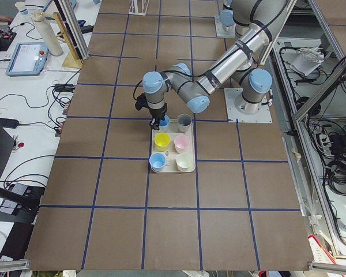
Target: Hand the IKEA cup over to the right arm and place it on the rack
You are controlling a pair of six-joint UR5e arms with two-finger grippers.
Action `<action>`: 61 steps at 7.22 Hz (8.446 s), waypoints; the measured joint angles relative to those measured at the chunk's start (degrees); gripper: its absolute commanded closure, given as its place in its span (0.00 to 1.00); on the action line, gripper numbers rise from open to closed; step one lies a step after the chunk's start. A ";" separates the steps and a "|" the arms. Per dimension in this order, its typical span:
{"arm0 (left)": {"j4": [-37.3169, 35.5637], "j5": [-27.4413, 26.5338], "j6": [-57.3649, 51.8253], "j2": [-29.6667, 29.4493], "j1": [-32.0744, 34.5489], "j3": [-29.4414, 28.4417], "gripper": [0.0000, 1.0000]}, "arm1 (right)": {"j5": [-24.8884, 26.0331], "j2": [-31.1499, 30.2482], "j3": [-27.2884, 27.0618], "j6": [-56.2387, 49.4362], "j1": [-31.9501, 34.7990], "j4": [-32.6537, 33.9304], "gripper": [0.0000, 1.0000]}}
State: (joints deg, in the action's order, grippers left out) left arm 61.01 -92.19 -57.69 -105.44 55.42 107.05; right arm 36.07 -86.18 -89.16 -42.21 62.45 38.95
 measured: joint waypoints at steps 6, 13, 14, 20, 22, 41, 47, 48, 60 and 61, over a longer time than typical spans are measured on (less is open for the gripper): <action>0.01 -0.04 -0.14 -3.27 0.04 -0.73 1.00 | -19.81 1.69 0.12 -7.47 11.99 -9.49 0.00; 21.10 13.80 18.74 0.73 3.40 -13.80 1.00 | -22.03 1.64 0.33 -9.94 14.56 -9.24 0.00; 29.16 19.15 25.38 1.81 4.92 -16.89 1.00 | -21.78 1.60 0.32 -9.98 14.57 -9.17 0.00; 67.00 54.71 41.80 5.40 14.87 -22.97 1.00 | -21.41 2.43 0.04 -9.88 14.75 -6.18 0.00; 74.21 66.79 41.41 5.15 19.36 -22.55 1.00 | -21.83 3.64 0.04 -10.07 15.73 -5.89 0.00; 83.02 83.22 38.09 4.64 29.55 -15.97 1.00 | -30.28 7.90 0.82 -9.43 21.56 -1.81 0.08; 83.13 83.23 38.09 4.87 29.53 -15.31 1.00 | -29.90 7.54 0.91 -8.01 21.74 -1.89 0.32; 83.13 83.22 38.09 4.89 29.55 -15.30 1.00 | -29.78 7.53 0.98 -7.99 21.73 -1.83 0.35; 76.85 66.05 46.05 5.52 20.80 -21.39 0.00 | -21.90 7.84 3.47 -7.04 21.08 2.18 0.63; 70.69 56.92 51.29 5.63 20.61 -23.72 0.00 | -17.97 7.93 3.63 -5.56 21.00 5.68 0.66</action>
State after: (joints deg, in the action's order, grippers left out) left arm 131.69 -35.27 -6.40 -99.81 76.03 83.33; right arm 18.10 -78.25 -85.53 -47.77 83.46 44.63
